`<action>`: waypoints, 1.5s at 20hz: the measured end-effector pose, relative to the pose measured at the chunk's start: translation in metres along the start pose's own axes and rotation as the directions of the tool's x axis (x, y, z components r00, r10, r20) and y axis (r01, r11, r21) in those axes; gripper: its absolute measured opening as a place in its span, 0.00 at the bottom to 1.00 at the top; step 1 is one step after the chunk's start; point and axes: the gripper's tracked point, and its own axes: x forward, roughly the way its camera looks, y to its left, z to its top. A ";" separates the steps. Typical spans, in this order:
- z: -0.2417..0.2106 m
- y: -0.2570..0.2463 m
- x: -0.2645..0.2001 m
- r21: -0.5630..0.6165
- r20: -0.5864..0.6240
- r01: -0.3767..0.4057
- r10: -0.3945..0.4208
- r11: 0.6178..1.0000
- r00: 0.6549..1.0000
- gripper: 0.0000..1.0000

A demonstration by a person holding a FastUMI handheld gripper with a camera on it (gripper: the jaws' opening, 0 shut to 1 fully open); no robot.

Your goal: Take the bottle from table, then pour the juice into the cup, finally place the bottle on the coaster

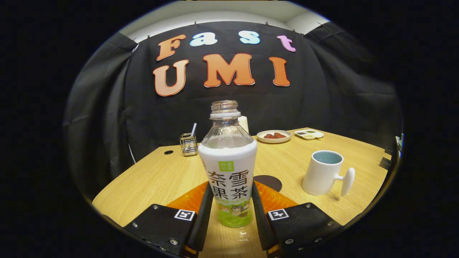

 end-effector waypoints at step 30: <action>0.052 -0.029 0.029 0.915 0.156 -0.196 0.139 0.352 0.978 0.55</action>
